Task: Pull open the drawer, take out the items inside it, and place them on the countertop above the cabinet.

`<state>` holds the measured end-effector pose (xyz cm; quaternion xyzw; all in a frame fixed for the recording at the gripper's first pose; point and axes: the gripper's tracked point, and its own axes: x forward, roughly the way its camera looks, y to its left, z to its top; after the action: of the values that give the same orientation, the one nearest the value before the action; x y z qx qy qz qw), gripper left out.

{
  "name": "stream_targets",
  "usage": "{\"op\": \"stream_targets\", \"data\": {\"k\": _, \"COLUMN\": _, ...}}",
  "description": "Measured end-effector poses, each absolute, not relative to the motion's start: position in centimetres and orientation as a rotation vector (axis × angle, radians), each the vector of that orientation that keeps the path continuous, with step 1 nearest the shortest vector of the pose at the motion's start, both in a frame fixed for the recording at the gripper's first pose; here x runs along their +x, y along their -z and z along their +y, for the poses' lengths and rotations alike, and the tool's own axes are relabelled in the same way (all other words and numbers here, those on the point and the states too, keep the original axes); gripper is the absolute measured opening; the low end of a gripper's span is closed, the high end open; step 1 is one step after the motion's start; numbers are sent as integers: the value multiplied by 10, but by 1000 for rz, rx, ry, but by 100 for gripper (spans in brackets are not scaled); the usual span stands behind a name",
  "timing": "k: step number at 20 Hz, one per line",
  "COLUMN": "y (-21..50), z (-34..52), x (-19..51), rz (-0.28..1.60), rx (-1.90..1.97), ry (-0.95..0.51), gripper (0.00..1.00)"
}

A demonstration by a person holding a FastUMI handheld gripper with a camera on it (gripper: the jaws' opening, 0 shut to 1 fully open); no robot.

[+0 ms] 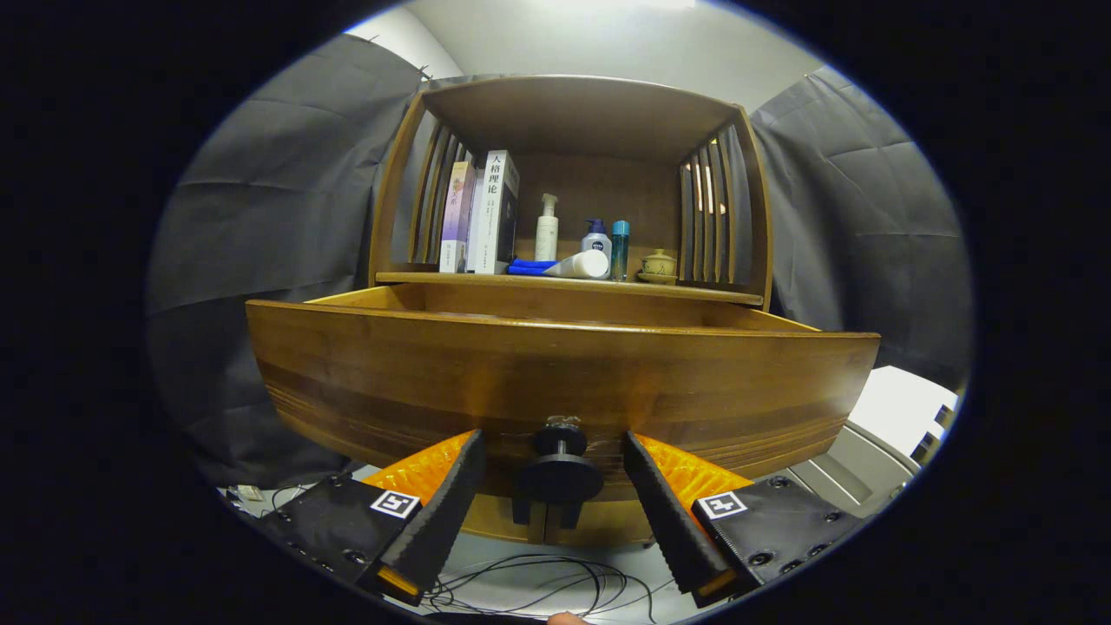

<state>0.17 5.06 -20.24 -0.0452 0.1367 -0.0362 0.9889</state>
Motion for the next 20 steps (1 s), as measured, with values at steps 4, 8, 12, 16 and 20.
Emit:
{"op": "stream_targets", "data": {"k": 4, "y": 204, "z": 50, "x": 17, "rz": 280, "rx": -106, "ry": 79, "gripper": 100}}
{"op": "stream_targets", "data": {"k": 8, "y": 204, "z": 49, "x": 36, "rz": 286, "rx": -100, "ry": 84, "gripper": 100}}
{"op": "stream_targets", "data": {"k": 12, "y": 200, "z": 47, "x": 58, "rz": 275, "rx": -100, "ry": 87, "gripper": 100}}
{"op": "stream_targets", "data": {"k": 16, "y": 201, "z": 46, "x": 73, "rz": 268, "rx": -105, "ry": 90, "gripper": 100}}
{"op": "stream_targets", "data": {"k": 20, "y": 202, "z": 44, "x": 86, "rz": 272, "rx": -102, "ry": 93, "gripper": 100}}
